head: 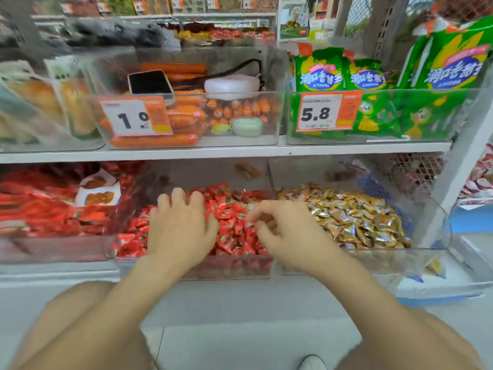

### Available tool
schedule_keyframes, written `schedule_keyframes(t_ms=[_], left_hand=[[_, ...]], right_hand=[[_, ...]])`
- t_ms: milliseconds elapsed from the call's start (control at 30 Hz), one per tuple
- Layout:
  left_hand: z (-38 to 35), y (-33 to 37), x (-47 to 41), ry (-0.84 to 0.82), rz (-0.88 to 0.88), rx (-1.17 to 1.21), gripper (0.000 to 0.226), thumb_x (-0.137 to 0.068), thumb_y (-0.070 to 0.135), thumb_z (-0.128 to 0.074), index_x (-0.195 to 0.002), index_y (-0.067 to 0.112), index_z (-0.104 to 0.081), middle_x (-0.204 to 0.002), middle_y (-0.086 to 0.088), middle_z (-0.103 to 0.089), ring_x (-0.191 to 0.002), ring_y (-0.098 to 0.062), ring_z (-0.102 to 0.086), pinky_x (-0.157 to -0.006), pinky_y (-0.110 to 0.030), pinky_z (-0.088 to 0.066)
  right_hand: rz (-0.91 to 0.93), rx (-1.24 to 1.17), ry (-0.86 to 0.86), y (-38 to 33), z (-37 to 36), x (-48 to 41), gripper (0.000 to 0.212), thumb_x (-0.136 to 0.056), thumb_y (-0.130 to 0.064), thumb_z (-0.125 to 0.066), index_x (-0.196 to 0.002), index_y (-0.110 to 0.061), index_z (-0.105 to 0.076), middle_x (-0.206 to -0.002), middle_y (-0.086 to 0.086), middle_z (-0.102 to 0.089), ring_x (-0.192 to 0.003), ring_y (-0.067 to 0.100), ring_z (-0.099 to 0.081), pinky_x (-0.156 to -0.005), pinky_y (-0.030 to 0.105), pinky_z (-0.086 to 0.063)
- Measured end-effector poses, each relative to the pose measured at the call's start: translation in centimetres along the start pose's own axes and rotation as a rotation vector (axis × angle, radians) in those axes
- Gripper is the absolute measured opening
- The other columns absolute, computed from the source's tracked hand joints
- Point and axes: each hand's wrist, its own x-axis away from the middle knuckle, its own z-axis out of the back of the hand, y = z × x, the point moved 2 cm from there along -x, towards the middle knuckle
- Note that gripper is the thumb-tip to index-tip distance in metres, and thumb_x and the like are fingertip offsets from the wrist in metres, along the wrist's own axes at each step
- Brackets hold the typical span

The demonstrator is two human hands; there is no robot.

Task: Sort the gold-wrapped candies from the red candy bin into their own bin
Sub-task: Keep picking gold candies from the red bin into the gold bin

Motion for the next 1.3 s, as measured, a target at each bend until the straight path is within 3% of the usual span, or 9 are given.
schedule_keyframes(t_ms=[233,367,500,633,767,900,1000,1167,1300], left_hand=[[-0.5,-7.8,0.9,-0.421,0.188,-0.192,0.094,-0.09,0.084,-0.038,-0.134,0.002,-0.052,-0.131,-0.024,-0.058,-0.121,-0.041,-0.056,-0.1,-0.044,-0.047],[-0.3,-7.1,0.0,-0.717,0.119,-0.05,0.092,-0.085,0.093,-0.036,-0.099,0.008,-0.068,-0.121,-0.013,-0.067,-0.119,-0.035,-0.06,-0.095,-0.04,-0.045],[-0.2,-7.8,-2.4,-0.978,0.157,0.132,0.123,-0.066,0.1,-0.055,-0.149,0.01,-0.052,-0.157,-0.008,-0.049,-0.14,-0.03,-0.05,-0.112,-0.041,-0.044],[-1.7,-7.4,-3.5,-1.096,0.239,0.274,0.148,-0.059,0.084,-0.081,-0.166,0.007,-0.014,-0.173,-0.008,-0.021,-0.156,-0.031,-0.029,-0.123,-0.045,-0.035],[-4.9,-6.8,-3.4,-1.012,0.379,0.47,0.158,-0.065,0.051,-0.097,-0.162,0.003,0.018,-0.169,-0.013,-0.028,-0.153,-0.034,-0.032,-0.119,-0.042,-0.038],[-6.8,-6.8,-4.7,-0.781,0.504,0.722,0.131,-0.059,0.029,-0.099,-0.159,0.004,-0.018,-0.115,-0.006,-0.063,-0.111,-0.026,-0.061,-0.079,-0.031,-0.052],[-7.3,-6.5,-6.1,-0.661,0.54,0.859,0.124,-0.054,0.034,-0.1,-0.152,0.008,-0.028,-0.121,-0.01,-0.062,-0.1,-0.028,-0.069,-0.06,-0.029,-0.051],[-7.2,-6.6,-7.8,-0.473,0.327,0.632,0.13,-0.064,0.051,-0.093,-0.16,0.016,-0.014,-0.16,-0.024,-0.028,-0.142,-0.043,-0.043,-0.11,-0.043,-0.046],[-5.4,-7.2,-6.7,-0.468,0.137,0.367,0.127,-0.062,0.061,-0.091,-0.16,0.036,-0.015,-0.159,-0.01,-0.007,-0.141,-0.056,-0.026,-0.112,-0.06,-0.038]], right_hand=[[-0.141,0.597,-0.293,-2.3,-5.6,-3.0,0.016,-0.098,-0.013,-0.059,-0.111,-0.013,-0.068,-0.111,0.016,-0.07,-0.107,0.039,-0.069,-0.078,0.04,-0.054],[-0.209,0.632,-0.553,-2.4,-6.0,-4.2,0.026,-0.106,-0.027,-0.054,-0.121,-0.01,-0.067,-0.123,0.016,-0.07,-0.113,0.037,-0.067,-0.085,0.039,-0.054],[-0.372,0.402,-0.702,-0.6,-5.5,-5.5,0.052,-0.1,-0.048,-0.057,-0.138,-0.014,-0.052,-0.129,0.007,-0.071,-0.112,0.032,-0.069,-0.093,0.04,-0.056],[-0.57,0.05,-0.61,-0.3,-6.9,-5.7,0.121,-0.074,-0.049,-0.079,-0.166,-0.029,-0.003,-0.147,0.002,-0.059,-0.126,0.028,-0.059,-0.107,0.039,-0.05],[-0.643,-0.119,-0.5,-0.9,-9.2,-6.8,0.113,-0.086,-0.022,-0.079,-0.166,-0.021,0.002,-0.134,0.01,-0.06,-0.11,0.027,-0.057,-0.084,0.029,-0.049],[-0.713,-0.393,-0.33,-1.0,-9.9,-8.3,0.072,-0.088,-0.013,-0.079,-0.141,-0.021,-0.03,-0.11,0.002,-0.064,-0.083,0.019,-0.067,-0.065,0.027,-0.061],[-0.726,-0.62,-0.205,-1.5,-9.4,-9.6,0.074,-0.091,-0.007,-0.078,-0.145,-0.031,-0.035,-0.107,-0.005,-0.059,-0.084,0.016,-0.07,-0.072,0.039,-0.067],[-0.605,-0.534,-0.043,-1.2,-8.4,-11.6,0.087,-0.088,-0.011,-0.08,-0.158,-0.032,-0.033,-0.128,0.005,-0.061,-0.082,0.027,-0.078,-0.066,0.045,-0.067],[-0.335,-0.114,-0.074,-1.2,-6.5,-11.4,0.072,-0.095,-0.029,-0.07,-0.158,-0.037,-0.034,-0.106,0.001,-0.067,-0.095,0.026,-0.071,-0.083,0.037,-0.061]])
